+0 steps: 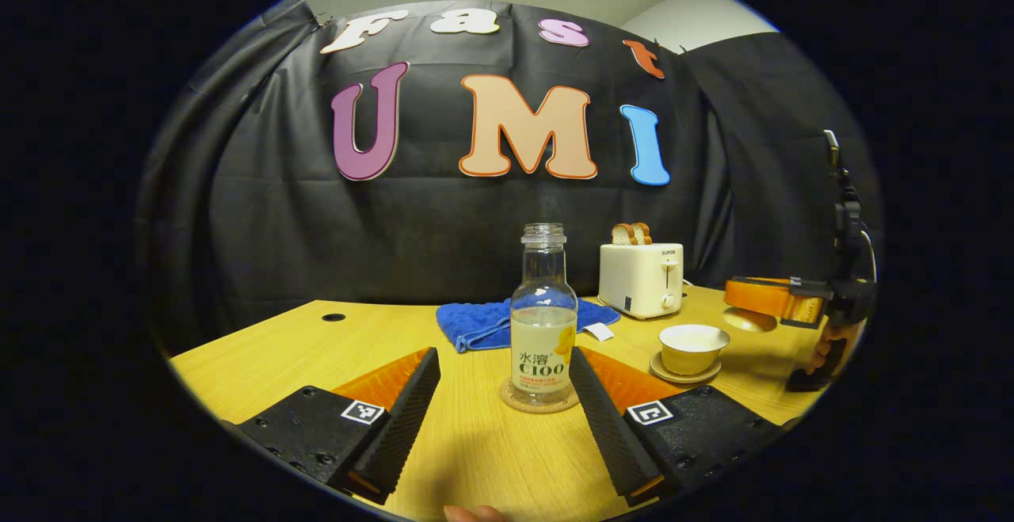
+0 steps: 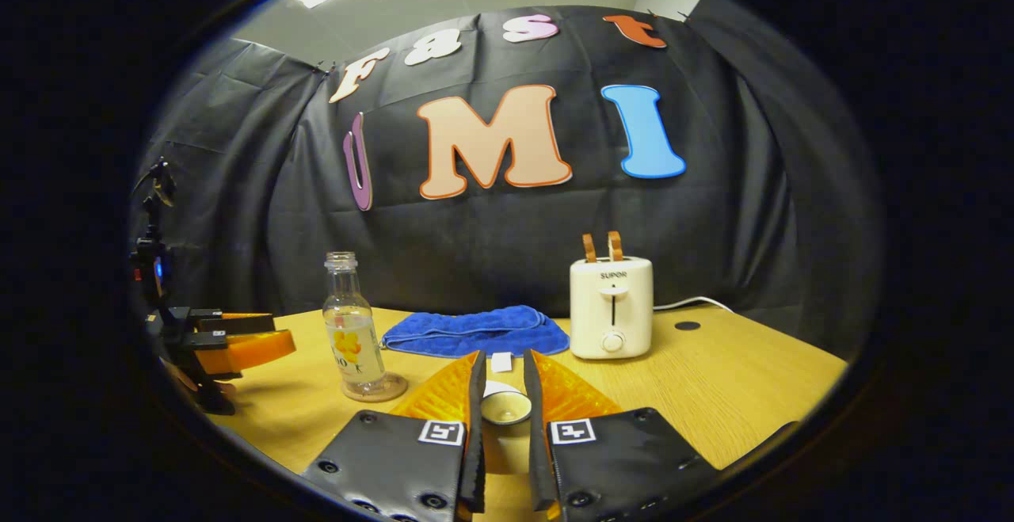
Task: Open the teacup lid with one hand, grasp the water bottle and pour water into the teacup with the other hand; after pouring, place the water bottle on the coaster and then close the teacup lid.
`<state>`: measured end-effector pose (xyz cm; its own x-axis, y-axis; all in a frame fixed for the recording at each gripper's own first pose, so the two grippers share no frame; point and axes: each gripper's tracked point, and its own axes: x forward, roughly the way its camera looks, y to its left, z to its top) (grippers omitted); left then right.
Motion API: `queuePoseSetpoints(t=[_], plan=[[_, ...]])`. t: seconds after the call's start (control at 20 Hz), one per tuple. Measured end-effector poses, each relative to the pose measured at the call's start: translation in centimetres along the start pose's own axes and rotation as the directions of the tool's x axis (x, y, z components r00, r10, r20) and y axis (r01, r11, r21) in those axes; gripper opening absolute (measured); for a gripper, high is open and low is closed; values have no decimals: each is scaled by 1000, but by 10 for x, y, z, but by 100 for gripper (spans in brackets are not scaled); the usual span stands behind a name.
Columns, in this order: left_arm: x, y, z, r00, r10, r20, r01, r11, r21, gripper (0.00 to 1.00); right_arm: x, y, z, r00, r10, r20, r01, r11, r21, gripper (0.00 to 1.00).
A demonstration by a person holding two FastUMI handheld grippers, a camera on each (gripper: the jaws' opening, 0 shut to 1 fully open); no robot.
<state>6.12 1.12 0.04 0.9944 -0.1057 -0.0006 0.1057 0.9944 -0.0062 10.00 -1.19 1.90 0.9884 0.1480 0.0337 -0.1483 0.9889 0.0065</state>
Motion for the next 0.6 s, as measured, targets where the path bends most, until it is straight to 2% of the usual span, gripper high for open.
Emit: queuePoseSetpoints(t=[0.3, 0.6], plan=[[-35, 6, 0, 1000, 22, 0, -22, 1000, 2, 95, 43, 23, -11, 998, -20, -57, 16, 998, -66, 26], [-41, 6, 0, 1000, 21, -2, -21, 1000, 4, 95, 52, 26, -41, 991, -44, -128, 33, 996, -89, 25]])
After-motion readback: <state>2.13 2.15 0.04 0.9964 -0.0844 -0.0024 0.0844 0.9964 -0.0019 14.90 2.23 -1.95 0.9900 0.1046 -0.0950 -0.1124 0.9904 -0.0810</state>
